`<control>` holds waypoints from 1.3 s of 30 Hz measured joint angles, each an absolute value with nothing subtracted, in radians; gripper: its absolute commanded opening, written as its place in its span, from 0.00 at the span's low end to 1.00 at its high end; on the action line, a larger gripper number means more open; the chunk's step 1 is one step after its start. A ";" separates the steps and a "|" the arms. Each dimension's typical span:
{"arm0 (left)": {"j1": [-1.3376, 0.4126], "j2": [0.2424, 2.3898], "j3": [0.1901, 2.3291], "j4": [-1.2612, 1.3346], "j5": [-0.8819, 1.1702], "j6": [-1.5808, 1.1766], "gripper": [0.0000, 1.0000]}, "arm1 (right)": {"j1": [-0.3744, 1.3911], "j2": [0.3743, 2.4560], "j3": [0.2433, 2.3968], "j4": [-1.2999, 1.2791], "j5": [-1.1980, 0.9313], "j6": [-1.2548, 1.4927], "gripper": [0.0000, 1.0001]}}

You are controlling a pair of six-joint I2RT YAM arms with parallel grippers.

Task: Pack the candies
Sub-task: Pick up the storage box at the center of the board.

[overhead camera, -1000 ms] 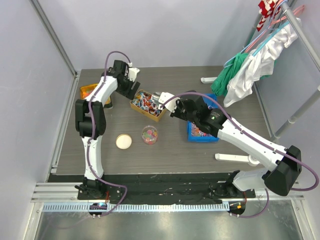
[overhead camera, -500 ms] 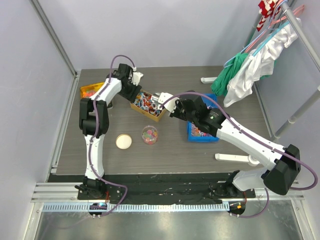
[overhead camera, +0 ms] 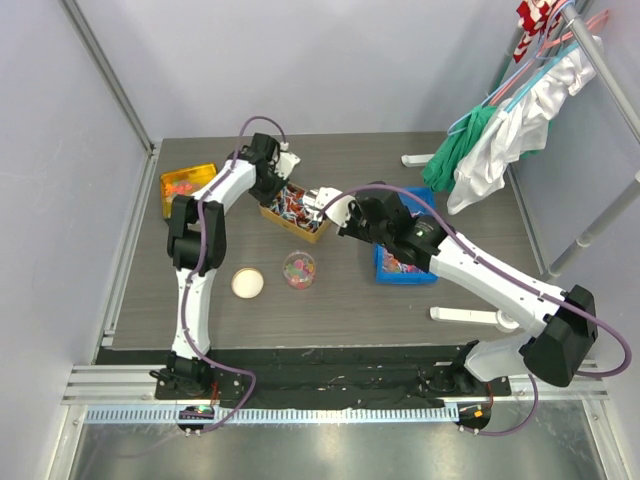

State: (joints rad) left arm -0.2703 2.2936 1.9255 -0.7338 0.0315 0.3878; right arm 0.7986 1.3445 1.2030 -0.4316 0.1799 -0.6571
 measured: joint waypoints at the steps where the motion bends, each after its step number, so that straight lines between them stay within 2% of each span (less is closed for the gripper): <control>1: -0.275 2.297 1.925 -0.736 0.033 0.392 0.20 | 0.800 1.350 1.208 -0.443 0.181 -0.659 0.01; 2: -0.279 2.305 1.925 -0.739 0.033 0.402 0.12 | 0.801 1.356 1.213 -0.451 0.180 -0.661 0.01; 6: -0.282 2.325 1.951 -0.761 0.080 0.395 0.00 | 0.806 1.379 1.248 -0.490 0.180 -0.669 0.01; 18: -0.276 2.356 2.019 -0.864 0.174 0.395 0.00 | 0.812 1.385 1.381 -0.610 0.182 -0.691 0.01; 24: -0.250 2.415 2.137 -0.968 0.244 0.329 0.00 | 0.812 1.381 1.424 -0.638 0.175 -0.686 0.01; 29: -0.195 2.448 2.219 -1.052 0.342 0.244 0.00 | 0.812 1.379 1.429 -0.660 0.164 -0.681 0.01; 39: -0.075 2.451 2.232 -1.121 0.587 0.127 0.00 | 0.812 1.379 1.467 -0.699 0.126 -0.669 0.01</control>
State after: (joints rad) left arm -0.0753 2.4508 2.2322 -1.1210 0.5865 0.1268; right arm 0.8120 1.3792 1.4673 -0.6991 0.1265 -0.6693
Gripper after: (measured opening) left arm 0.027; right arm 0.089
